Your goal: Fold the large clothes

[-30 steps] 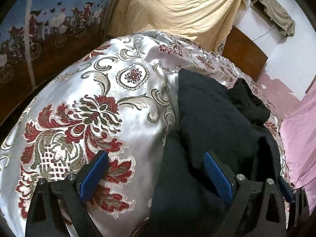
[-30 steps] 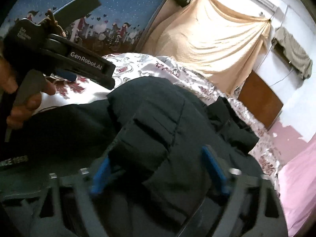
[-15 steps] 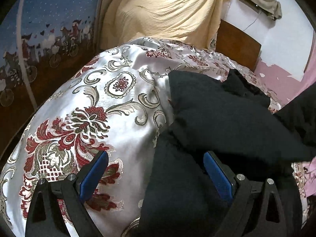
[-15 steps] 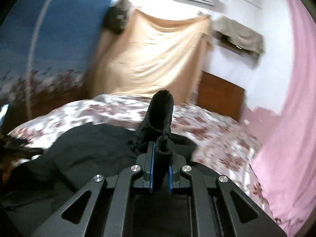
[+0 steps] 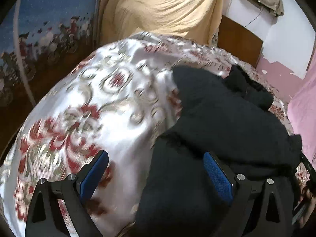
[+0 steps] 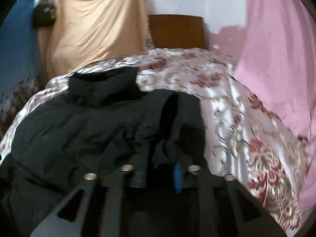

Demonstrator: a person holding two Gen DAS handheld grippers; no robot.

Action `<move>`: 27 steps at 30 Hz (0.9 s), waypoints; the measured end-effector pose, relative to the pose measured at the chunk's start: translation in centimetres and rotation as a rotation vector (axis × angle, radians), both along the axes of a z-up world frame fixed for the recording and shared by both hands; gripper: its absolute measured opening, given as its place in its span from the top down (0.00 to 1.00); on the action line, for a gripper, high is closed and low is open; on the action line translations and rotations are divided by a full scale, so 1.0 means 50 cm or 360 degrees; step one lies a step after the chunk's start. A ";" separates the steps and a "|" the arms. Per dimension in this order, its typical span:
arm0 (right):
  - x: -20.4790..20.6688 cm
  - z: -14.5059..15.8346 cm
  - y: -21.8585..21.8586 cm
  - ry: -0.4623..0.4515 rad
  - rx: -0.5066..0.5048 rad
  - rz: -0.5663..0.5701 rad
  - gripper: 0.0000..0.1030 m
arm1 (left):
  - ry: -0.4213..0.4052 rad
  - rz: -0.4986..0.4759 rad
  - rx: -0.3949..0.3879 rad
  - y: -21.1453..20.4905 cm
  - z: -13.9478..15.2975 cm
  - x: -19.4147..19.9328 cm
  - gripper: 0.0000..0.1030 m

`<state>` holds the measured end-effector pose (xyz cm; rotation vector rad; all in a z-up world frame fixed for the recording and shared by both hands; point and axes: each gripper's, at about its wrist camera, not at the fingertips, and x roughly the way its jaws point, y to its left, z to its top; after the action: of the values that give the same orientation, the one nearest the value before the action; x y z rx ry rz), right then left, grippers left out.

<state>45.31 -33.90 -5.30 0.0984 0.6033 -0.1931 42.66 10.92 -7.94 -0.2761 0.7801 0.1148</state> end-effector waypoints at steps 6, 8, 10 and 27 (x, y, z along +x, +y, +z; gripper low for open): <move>0.000 0.049 -0.031 -0.0172 -0.0045 -0.0102 0.47 | -0.0064 -0.0166 0.0101 -0.093 0.049 0.112 0.06; 0.024 0.045 -0.009 -0.0108 -0.0029 0.0048 0.58 | -0.0040 -0.0222 0.0202 -0.135 0.044 0.148 0.06; 0.044 0.024 0.011 -0.0016 -0.0030 0.0146 0.76 | 0.0016 -0.0271 0.0283 -0.166 0.026 0.174 0.06; 0.116 -0.131 0.004 0.0287 0.0236 0.0279 0.77 | 0.0044 -0.0309 0.0247 -0.179 -0.080 0.185 0.00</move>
<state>51.11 -33.68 -11.84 0.1719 0.8018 0.0137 51.93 1.99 -11.97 -0.0512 0.8171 -0.0039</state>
